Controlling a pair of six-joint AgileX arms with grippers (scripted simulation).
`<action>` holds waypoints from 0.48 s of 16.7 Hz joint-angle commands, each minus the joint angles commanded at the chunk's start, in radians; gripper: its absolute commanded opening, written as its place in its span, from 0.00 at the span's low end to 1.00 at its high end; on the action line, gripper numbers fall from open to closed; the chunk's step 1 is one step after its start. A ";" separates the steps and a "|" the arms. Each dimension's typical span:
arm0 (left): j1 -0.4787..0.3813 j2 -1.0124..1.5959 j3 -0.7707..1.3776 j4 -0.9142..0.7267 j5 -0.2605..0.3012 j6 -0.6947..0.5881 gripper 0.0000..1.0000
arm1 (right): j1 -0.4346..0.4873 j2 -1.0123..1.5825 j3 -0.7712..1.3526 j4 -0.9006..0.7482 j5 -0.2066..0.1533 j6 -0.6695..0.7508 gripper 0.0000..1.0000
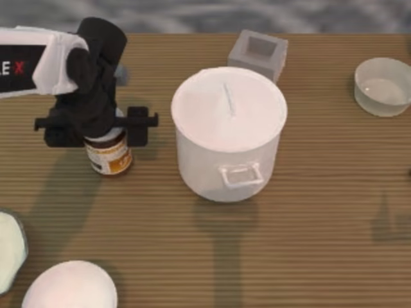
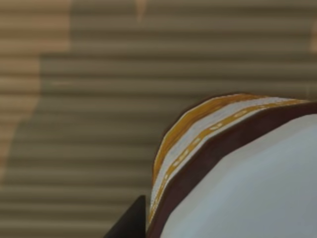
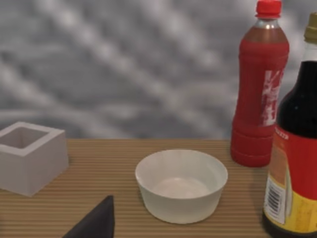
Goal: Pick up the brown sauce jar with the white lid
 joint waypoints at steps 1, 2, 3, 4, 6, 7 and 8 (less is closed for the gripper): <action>0.000 0.000 0.000 0.000 0.000 0.000 0.38 | 0.000 0.000 0.000 0.000 0.000 0.000 1.00; 0.000 0.000 0.000 0.000 0.000 0.000 0.45 | 0.000 0.000 0.000 0.000 0.000 0.000 1.00; 0.000 0.000 0.000 0.000 0.000 0.000 0.53 | 0.000 0.000 0.000 0.000 0.000 0.000 1.00; 0.000 0.000 0.000 0.000 0.000 0.000 0.60 | 0.000 0.000 0.000 0.000 0.000 0.000 1.00; 0.000 0.000 0.000 0.000 0.000 0.000 0.75 | 0.000 0.000 0.000 0.000 0.000 0.000 1.00; 0.000 0.000 0.000 0.000 0.000 0.000 0.83 | 0.000 0.000 0.000 0.000 0.000 0.000 1.00; 0.000 0.000 0.000 0.000 0.000 0.000 0.90 | 0.000 0.000 0.000 0.000 0.000 0.000 1.00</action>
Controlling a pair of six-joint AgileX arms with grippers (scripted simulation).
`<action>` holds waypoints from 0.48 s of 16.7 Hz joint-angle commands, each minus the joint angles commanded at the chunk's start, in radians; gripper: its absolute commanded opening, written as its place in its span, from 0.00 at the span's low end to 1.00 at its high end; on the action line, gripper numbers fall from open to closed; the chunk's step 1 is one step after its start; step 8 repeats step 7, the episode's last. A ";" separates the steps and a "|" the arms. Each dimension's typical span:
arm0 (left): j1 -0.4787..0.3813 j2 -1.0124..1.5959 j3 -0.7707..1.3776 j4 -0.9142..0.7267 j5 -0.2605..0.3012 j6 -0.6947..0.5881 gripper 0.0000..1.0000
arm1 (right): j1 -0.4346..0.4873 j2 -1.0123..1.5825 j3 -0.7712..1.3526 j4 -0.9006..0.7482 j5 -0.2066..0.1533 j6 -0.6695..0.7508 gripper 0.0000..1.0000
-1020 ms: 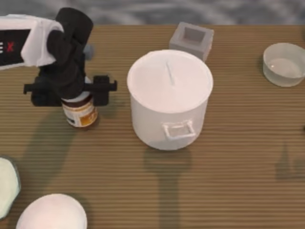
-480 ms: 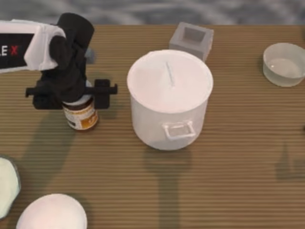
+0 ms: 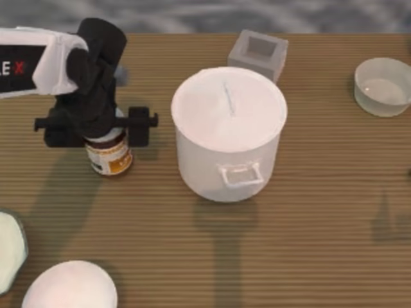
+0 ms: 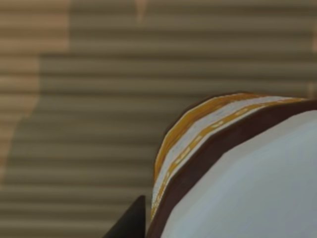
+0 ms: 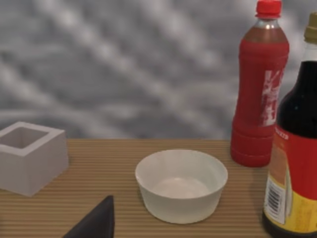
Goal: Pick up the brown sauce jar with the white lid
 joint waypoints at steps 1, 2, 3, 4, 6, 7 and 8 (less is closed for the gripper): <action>0.000 0.000 0.000 0.000 0.000 0.000 0.98 | 0.000 0.000 0.000 0.000 0.000 0.000 1.00; 0.000 0.000 0.000 0.000 0.000 0.000 1.00 | 0.000 0.000 0.000 0.000 0.000 0.000 1.00; 0.000 0.000 0.000 0.000 0.000 0.000 1.00 | 0.000 0.000 0.000 0.000 0.000 0.000 1.00; 0.000 0.000 0.000 0.000 0.000 0.000 1.00 | 0.000 0.000 0.000 0.000 0.000 0.000 1.00; 0.000 0.000 0.000 0.000 0.000 0.000 1.00 | 0.000 0.000 0.000 0.000 0.000 0.000 1.00; 0.000 0.000 0.000 0.000 0.000 0.000 1.00 | 0.000 0.000 0.000 0.000 0.000 0.000 1.00; 0.000 0.000 0.000 0.000 0.000 0.000 1.00 | 0.000 0.000 0.000 0.000 0.000 0.000 1.00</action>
